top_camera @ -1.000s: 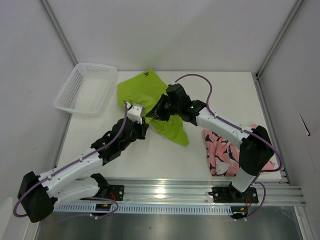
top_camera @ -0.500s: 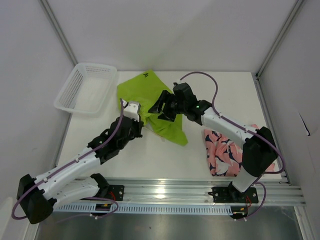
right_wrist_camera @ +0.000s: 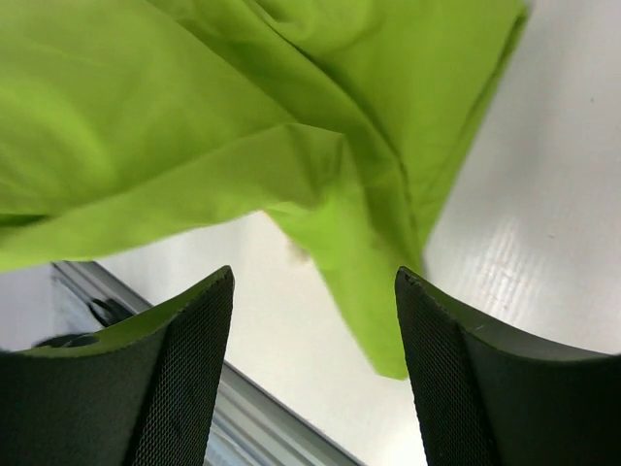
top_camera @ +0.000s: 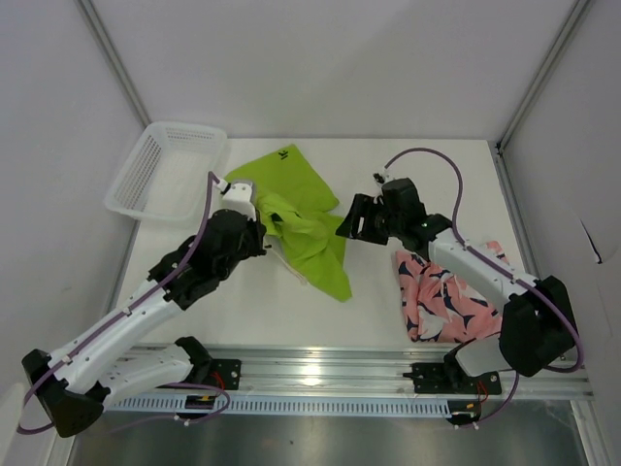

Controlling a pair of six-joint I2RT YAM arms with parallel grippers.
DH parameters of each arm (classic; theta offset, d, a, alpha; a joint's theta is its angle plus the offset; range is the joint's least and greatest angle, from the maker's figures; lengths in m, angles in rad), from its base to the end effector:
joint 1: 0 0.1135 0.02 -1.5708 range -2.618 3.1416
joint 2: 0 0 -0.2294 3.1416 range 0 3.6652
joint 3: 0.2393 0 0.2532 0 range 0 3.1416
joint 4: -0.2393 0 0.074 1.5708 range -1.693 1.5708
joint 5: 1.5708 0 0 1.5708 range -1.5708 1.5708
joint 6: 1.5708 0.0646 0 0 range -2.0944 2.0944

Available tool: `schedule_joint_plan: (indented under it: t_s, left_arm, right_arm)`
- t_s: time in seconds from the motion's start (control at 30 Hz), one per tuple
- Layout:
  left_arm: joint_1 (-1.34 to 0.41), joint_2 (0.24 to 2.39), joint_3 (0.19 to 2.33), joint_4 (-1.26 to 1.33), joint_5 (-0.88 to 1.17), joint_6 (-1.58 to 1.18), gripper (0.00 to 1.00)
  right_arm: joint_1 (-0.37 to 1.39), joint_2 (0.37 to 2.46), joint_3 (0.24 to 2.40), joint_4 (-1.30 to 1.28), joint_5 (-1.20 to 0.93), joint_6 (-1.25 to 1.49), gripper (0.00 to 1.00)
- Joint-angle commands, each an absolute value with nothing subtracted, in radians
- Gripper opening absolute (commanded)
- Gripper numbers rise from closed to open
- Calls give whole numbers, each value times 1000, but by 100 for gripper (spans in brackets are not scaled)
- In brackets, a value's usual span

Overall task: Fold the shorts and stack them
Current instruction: Flatten the shorts out

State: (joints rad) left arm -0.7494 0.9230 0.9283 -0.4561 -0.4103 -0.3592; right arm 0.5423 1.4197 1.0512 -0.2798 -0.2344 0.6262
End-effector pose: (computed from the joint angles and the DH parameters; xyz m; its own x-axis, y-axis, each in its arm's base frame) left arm 0.1985 -0.1495 0.2997 -0.4258 -0.0441 -0.9037 0.2266 0.9618 -0.1537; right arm 0.2883 0.1912 0.2250 -0.8062 0.1798 -0.5637 -0.2321 0.7803 0.5808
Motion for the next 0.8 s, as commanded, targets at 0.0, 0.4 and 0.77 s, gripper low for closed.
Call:
schedule_joint_plan:
  t_s: [0.0, 0.4, 0.77]
  left_arm:
    - [-741, 922, 1029, -535, -469, -387, 0]
    - [-706, 927, 1074, -592, -472, -408, 0]
    - [-658, 902, 1112, -612, -402, -414, 0]
  right_arm:
    - [543, 1387, 999, -256, -279, 456, 70]
    - [773, 1348, 784, -154, -163, 318, 69]
    - [896, 1614, 926, -94, 46, 359, 64]
